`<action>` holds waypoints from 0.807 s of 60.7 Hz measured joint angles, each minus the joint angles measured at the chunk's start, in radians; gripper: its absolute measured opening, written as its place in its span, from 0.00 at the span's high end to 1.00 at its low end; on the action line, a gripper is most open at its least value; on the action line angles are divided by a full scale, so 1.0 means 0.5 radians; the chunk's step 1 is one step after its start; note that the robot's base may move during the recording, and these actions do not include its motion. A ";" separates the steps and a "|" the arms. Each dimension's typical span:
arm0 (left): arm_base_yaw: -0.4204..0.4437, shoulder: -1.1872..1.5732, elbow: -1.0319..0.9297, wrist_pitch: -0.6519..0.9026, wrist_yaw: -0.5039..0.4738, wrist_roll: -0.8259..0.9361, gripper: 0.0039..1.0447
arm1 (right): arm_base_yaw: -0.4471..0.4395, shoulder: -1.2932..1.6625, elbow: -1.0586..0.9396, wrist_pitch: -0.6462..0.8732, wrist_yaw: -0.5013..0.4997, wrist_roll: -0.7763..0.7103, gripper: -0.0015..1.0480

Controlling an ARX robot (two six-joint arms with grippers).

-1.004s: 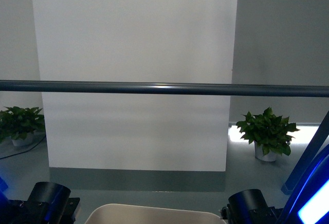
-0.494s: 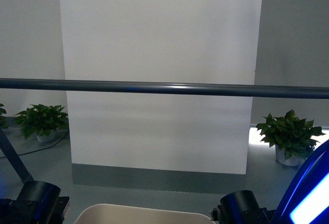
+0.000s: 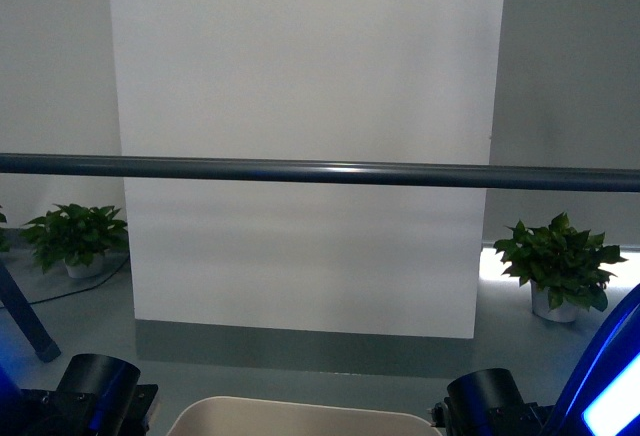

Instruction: Move hamper under clothes hanger

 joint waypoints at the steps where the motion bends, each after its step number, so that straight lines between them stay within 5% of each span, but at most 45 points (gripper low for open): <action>1: 0.002 0.000 0.000 0.000 -0.001 -0.001 0.96 | 0.001 0.000 0.000 0.000 -0.001 0.000 0.97; 49: 0.010 0.000 0.000 0.000 0.002 0.000 0.96 | 0.004 0.000 0.000 0.000 -0.001 0.001 0.97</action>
